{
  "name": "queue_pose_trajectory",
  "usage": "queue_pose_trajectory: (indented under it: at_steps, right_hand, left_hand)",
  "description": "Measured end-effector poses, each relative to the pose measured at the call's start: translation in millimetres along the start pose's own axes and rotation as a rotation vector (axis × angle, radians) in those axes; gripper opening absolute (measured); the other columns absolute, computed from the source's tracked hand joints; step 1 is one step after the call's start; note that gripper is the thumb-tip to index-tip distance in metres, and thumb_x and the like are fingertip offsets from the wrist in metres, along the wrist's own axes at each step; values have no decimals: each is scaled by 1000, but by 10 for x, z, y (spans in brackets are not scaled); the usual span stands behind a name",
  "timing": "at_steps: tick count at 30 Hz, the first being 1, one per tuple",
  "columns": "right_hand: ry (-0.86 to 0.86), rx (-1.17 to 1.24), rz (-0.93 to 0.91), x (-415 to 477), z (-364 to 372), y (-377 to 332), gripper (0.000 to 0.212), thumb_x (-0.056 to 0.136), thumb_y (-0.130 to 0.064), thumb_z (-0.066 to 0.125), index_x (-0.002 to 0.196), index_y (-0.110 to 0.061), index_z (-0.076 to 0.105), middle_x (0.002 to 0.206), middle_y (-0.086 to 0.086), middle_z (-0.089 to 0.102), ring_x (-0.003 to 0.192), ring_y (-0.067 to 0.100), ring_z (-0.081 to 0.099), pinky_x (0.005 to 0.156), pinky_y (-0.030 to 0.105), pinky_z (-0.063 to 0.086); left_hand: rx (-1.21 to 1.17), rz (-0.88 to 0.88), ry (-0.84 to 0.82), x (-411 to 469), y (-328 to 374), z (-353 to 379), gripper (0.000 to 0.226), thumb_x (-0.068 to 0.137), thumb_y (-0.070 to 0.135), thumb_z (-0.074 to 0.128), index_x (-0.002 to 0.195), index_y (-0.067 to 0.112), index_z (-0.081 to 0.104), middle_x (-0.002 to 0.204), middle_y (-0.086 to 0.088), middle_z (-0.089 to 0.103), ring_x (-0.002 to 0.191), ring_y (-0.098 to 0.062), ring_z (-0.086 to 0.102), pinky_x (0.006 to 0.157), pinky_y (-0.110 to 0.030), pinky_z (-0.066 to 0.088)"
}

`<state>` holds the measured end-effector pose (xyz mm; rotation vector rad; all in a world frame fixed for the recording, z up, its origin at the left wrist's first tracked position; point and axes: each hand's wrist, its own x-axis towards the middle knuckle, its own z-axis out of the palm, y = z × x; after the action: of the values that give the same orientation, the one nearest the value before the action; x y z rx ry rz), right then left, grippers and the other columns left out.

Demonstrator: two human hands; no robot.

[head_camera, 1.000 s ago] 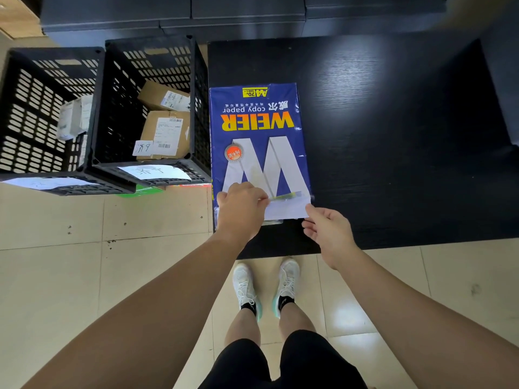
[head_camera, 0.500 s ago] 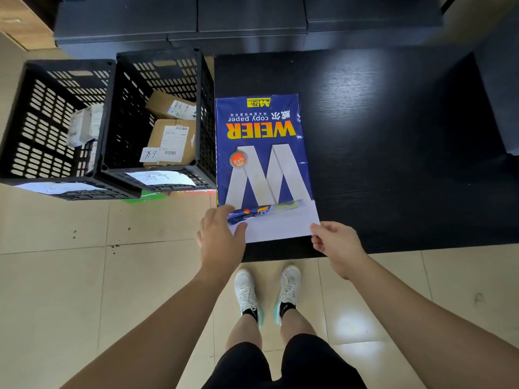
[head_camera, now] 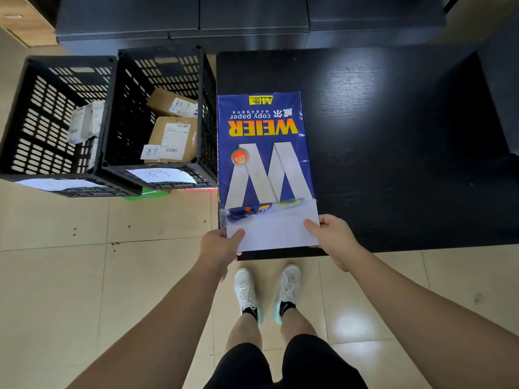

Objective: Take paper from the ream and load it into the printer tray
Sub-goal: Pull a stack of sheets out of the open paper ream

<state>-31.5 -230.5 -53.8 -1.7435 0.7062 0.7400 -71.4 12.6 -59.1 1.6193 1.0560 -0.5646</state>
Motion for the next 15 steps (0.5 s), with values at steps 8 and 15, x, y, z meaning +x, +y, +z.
queue_pose_trajectory:
  at_steps: [8,15]
  right_hand:
    - [-86,109,98,-51,-20,128,19,88,-24,70,94,-6,65,103,11,75,96,27,71,91,47,58]
    - [-100,88,88,49,21,10,21,92,-29,66,105,-13,69,106,5,75,99,26,71,92,49,56]
  left_hand:
    - [-168,-91,-140,12,-56,-50,24,76,20,78,90,4,67,88,-13,70,65,-28,56,55,-29,40]
    - [-182,-56,-191,27,16,-3,27,85,23,75,107,7,72,99,-10,73,71,-22,65,51,-22,46]
